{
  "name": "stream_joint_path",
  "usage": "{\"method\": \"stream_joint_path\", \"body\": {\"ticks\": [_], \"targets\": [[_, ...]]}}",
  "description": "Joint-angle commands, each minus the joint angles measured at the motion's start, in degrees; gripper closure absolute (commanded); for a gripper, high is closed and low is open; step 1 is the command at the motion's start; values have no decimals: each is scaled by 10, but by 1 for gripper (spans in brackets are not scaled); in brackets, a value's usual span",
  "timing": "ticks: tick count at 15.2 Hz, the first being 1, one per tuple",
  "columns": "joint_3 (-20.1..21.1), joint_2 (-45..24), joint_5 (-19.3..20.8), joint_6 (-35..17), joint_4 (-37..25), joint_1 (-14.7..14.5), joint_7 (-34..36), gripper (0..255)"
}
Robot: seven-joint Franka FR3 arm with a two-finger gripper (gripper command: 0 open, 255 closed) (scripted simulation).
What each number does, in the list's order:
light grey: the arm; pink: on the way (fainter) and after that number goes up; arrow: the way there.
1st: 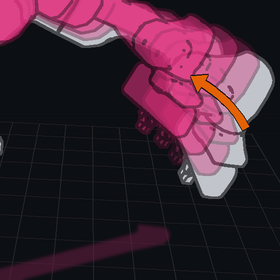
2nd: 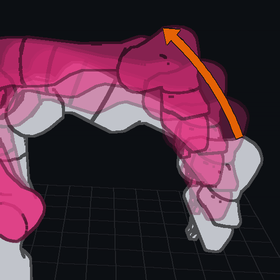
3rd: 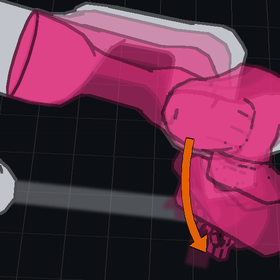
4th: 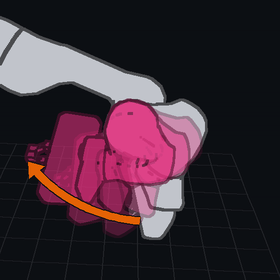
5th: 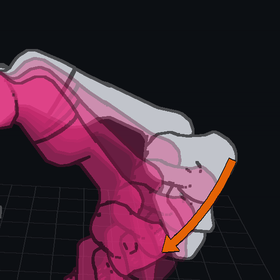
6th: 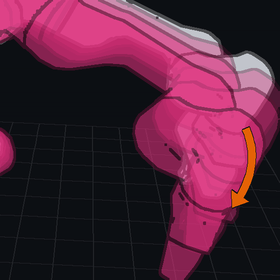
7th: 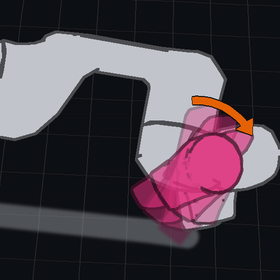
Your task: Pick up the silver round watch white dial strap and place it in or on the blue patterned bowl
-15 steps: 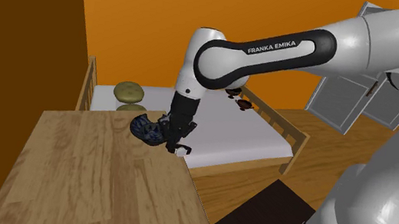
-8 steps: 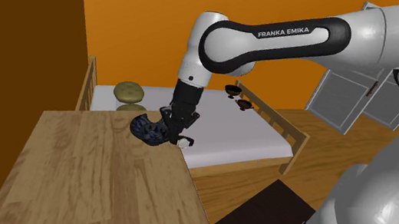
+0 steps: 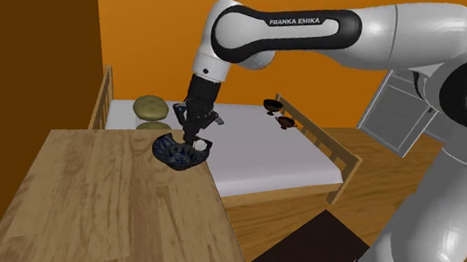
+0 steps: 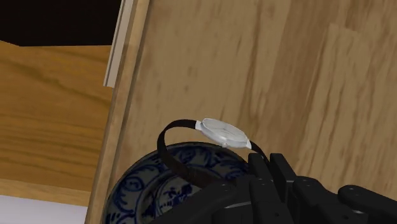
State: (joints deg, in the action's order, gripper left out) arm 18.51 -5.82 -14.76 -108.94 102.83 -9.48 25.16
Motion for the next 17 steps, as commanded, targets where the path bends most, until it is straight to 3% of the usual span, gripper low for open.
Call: {"method": "stream_joint_path", "body": {"ticks": [1, 7, 17], "targets": [[-4, -40, 14, 19, -56, 2, 0, 255], [-17, -180, 55, 90, -261, -3, 6, 255], [-19, -183, 52, 17, -189, -2, -10, 255]]}}
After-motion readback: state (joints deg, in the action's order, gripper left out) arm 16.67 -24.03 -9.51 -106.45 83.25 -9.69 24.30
